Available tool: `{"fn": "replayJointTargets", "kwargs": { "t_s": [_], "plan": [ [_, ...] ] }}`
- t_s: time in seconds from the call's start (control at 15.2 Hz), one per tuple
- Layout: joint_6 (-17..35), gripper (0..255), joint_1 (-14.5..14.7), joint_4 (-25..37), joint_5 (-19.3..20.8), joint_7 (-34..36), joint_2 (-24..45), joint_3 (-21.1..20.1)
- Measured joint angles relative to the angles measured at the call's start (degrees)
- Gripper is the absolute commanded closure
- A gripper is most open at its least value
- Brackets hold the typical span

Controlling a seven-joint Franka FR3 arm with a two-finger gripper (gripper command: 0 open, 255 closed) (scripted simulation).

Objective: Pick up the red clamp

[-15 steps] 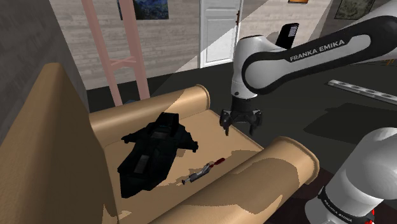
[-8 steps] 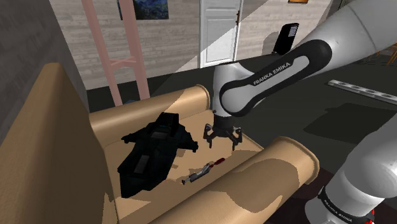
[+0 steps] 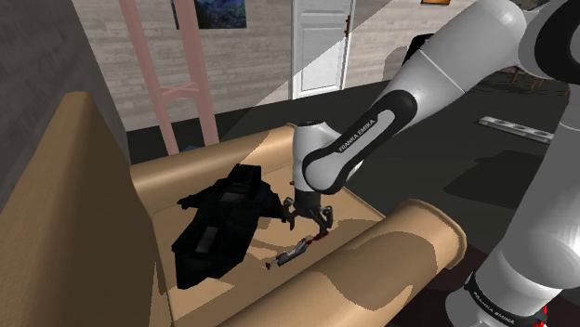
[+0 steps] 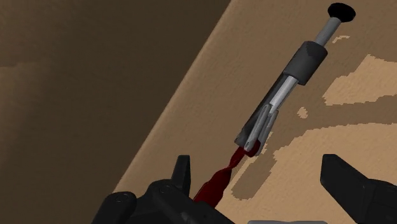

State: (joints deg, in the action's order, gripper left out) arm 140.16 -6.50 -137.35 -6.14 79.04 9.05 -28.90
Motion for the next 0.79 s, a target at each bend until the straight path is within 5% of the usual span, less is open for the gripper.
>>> {"fn": "replayJointTargets", "kwargs": {
  "t_s": [0.46,0.53,0.79],
  "plan": [
    [5.3,0,1.4,0.3,3.6,2.9,6.1,1.5],
    [5.5,255,1.4,0.4,3.8,3.0,6.4,1.6],
    [5.8,255,1.5,0.5,4.0,3.0,6.7,1.8]
  ]
}}
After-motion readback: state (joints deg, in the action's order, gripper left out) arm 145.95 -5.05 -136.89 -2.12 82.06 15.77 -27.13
